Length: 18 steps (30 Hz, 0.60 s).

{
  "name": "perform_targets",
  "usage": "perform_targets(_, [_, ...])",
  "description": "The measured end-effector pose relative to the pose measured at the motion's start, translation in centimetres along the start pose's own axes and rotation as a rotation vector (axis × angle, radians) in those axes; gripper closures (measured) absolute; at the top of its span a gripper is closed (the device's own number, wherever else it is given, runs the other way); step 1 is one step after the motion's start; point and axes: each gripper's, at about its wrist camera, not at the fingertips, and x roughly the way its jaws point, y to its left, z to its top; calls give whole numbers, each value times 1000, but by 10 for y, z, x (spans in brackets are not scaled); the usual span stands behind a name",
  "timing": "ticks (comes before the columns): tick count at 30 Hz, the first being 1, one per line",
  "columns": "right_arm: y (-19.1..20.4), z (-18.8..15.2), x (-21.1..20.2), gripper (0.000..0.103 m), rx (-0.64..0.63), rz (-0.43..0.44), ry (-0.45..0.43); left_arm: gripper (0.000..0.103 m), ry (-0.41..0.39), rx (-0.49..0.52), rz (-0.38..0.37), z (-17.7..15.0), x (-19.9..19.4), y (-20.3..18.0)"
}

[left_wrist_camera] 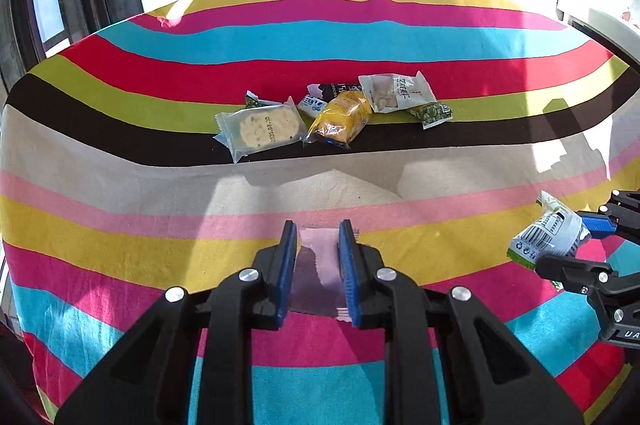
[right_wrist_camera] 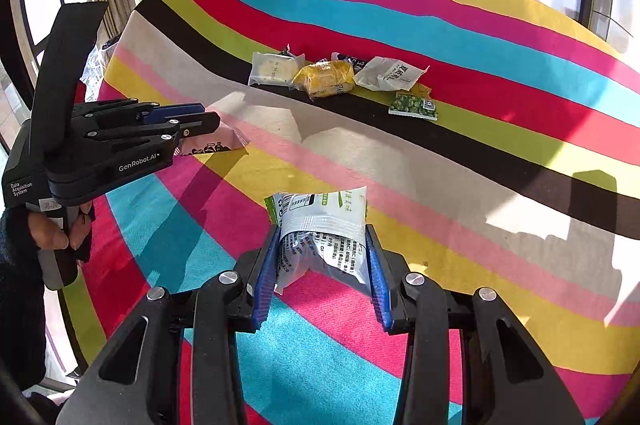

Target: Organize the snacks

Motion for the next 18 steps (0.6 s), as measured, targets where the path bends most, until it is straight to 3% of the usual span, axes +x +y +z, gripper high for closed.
perform_targets(7, [34, -11, -7, 63, 80, 139, -42, 83, -10, -60, 1, -22, -21, 19])
perform_targets(11, [43, -16, -7, 63, 84, 137, -41, 82, 28, -94, -46, -32, -24, 34])
perform_targets(13, [43, -19, -9, 63, 91, 142, -39, 51, 49, -102, -57, -37, -22, 40])
perform_targets(14, [41, -20, -9, 63, 93, 145, -40, 22, 45, -93, -62, -38, -22, 40])
perform_targets(18, [39, -24, -11, 62, 118, 160, -42, 19, 94, -26, -106, -32, -10, 29])
